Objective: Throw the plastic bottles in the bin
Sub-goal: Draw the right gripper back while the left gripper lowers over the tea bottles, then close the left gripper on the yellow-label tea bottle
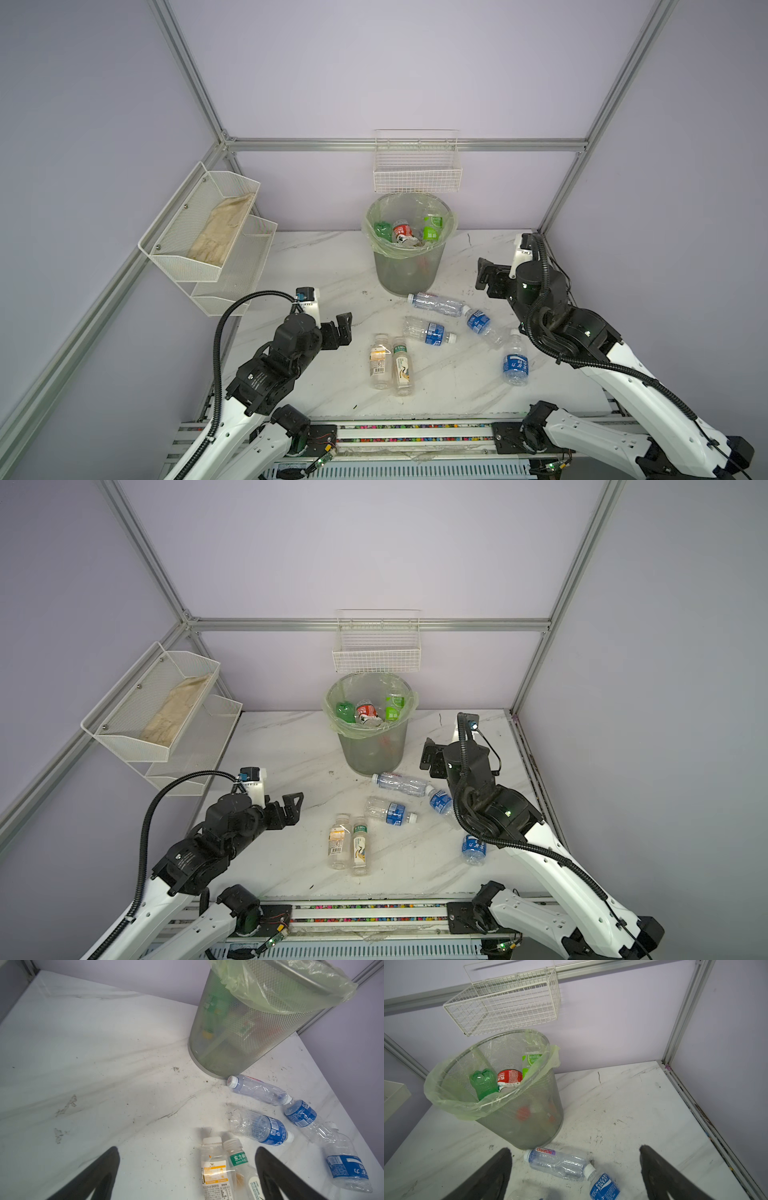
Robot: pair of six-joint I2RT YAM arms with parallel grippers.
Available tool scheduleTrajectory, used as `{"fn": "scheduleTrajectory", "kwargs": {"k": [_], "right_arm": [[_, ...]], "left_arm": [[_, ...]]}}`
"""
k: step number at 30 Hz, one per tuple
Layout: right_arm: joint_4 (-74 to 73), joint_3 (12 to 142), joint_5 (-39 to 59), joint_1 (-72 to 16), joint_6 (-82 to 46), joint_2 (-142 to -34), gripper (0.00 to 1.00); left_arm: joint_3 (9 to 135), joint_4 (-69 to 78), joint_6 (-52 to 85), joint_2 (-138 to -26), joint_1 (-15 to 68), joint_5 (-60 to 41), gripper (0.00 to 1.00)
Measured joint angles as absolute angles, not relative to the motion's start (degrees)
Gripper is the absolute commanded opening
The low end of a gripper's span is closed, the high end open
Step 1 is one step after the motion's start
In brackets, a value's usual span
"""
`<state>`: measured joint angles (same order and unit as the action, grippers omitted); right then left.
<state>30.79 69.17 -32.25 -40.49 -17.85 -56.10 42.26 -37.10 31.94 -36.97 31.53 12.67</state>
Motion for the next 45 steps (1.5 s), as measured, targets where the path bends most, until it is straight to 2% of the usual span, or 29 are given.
{"fn": "scheduleTrajectory", "kwargs": {"k": [2, 9, 17, 23, 37, 45], "right_arm": [[31.31, 69.04, -32.23, -40.49, -18.04, -56.31, 0.97], [31.59, 68.97, -32.16, -40.42, -18.98, -56.60, 0.97], [31.79, 68.95, -31.97, -40.38, -19.33, -56.88, 0.97], [32.18, 68.95, -31.94, -40.38, -19.49, -56.01, 0.97], [32.47, 67.96, -31.92, -40.38, -20.16, -54.54, 0.97], [32.47, 67.70, -31.90, -40.38, -20.38, -54.30, 0.97]], "left_arm": [[40.23, -35.75, 34.33, -37.78, 33.26, 11.88, 0.91], [29.71, -25.65, 43.99, -42.24, 41.93, 9.58, 0.93], [28.91, -20.23, 47.79, -55.55, 51.16, 11.20, 0.95], [28.91, -19.57, 48.93, -61.78, 52.90, 11.35, 0.94], [28.91, -18.94, 50.46, -62.06, 53.78, 12.71, 0.89], [28.93, -19.38, 51.11, -65.84, 54.15, 13.63, 0.86]]}}
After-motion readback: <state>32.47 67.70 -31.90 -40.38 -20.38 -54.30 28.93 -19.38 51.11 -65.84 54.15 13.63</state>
